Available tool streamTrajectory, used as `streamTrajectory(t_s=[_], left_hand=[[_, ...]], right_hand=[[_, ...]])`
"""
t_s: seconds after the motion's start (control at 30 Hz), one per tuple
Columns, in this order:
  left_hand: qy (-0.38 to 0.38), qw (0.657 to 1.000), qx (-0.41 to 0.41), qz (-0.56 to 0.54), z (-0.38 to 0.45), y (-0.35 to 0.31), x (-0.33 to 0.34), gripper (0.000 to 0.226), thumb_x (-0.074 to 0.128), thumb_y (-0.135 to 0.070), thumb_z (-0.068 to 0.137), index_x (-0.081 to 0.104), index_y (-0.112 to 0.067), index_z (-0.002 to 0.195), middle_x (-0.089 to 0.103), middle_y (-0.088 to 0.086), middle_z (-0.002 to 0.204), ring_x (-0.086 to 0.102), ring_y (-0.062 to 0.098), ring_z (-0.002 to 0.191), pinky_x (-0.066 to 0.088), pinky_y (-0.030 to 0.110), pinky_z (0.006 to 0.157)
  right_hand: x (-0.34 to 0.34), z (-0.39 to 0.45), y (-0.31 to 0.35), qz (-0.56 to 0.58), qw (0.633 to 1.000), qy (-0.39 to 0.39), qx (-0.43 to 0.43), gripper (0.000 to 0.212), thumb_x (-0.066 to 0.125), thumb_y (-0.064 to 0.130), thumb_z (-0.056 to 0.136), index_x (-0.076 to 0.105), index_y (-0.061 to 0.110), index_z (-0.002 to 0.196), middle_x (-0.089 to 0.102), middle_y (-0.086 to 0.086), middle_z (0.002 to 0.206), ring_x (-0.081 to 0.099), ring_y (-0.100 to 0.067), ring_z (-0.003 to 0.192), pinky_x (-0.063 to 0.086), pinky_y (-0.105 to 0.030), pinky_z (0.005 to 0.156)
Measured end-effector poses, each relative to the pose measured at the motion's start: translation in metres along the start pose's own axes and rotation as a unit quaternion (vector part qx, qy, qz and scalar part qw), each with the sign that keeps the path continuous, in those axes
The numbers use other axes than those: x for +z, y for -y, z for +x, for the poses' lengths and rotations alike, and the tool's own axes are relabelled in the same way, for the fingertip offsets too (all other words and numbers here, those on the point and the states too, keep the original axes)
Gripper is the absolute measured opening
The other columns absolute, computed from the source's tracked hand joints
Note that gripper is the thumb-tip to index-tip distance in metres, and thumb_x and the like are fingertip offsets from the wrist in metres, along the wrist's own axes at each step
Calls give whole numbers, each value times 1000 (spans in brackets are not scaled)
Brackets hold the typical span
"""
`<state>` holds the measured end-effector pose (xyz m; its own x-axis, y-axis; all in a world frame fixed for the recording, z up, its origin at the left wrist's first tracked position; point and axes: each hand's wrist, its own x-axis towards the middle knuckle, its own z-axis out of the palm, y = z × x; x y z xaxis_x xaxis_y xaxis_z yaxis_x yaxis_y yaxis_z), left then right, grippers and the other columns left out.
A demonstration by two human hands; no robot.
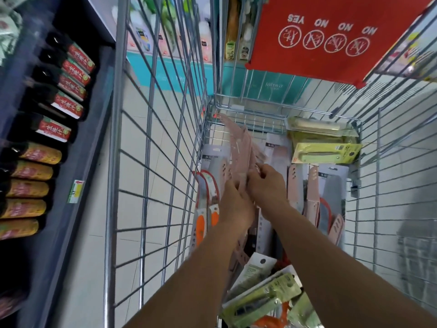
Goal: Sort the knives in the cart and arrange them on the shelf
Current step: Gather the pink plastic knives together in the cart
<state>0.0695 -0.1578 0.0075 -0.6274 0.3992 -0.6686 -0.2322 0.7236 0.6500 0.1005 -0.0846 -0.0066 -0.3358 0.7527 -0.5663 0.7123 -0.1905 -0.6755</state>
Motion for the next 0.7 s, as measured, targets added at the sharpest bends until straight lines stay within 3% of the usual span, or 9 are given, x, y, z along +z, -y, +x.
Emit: streamTrajectory(t_s=[0.1,0.23,0.33,0.4,0.47,0.63,0.7], left_hand=[[2,1000,4,-28,3,-7,-1,19,47,-22,97,45,-12,113,57,-1,87,58,14,74,40,18,50],[-50,998,2,-45,19,-15,-8,26,55,-22,93,49,-9,115,62,6,95,63,28,90,48,32,69],[-70,994,-14,-87,28,-22,-10,27,51,-29,95,59,-5,105,65,13,95,63,33,92,52,37,77],[-76,990,-32,-115,33,-26,-11,32,48,-38,94,60,-8,98,67,11,88,66,32,85,56,41,74],[-76,987,-58,-131,37,-31,-9,37,44,-42,95,59,-10,106,68,11,93,66,29,83,57,41,72],[-90,983,-83,-139,46,-51,-9,37,34,-40,101,51,-10,117,56,3,98,53,18,83,41,28,69],[-77,982,-91,-147,48,-57,-10,32,33,-33,103,49,-11,120,57,4,103,52,15,80,40,27,67]], right_hand=[[-2,4,16,21,1000,21,3,29,48,26,94,65,9,78,64,-12,68,59,-26,63,50,-38,59],[-5,7,33,44,997,61,19,33,45,25,98,63,12,72,62,-7,66,55,-19,62,42,-22,53],[-9,13,36,36,995,89,25,30,42,18,96,66,9,81,58,-5,67,49,-18,60,39,-22,52],[-10,16,33,25,994,104,8,27,42,12,95,67,20,86,60,4,70,49,-13,58,40,-18,49],[-12,18,30,43,993,112,0,32,46,6,93,66,31,85,62,17,79,53,-8,61,42,-15,49],[-14,24,22,58,989,131,39,20,58,5,89,73,18,90,72,-6,87,60,-17,67,49,-29,55],[-15,27,23,67,986,145,38,13,62,10,89,72,18,91,73,-6,87,63,-20,72,54,-34,65]])
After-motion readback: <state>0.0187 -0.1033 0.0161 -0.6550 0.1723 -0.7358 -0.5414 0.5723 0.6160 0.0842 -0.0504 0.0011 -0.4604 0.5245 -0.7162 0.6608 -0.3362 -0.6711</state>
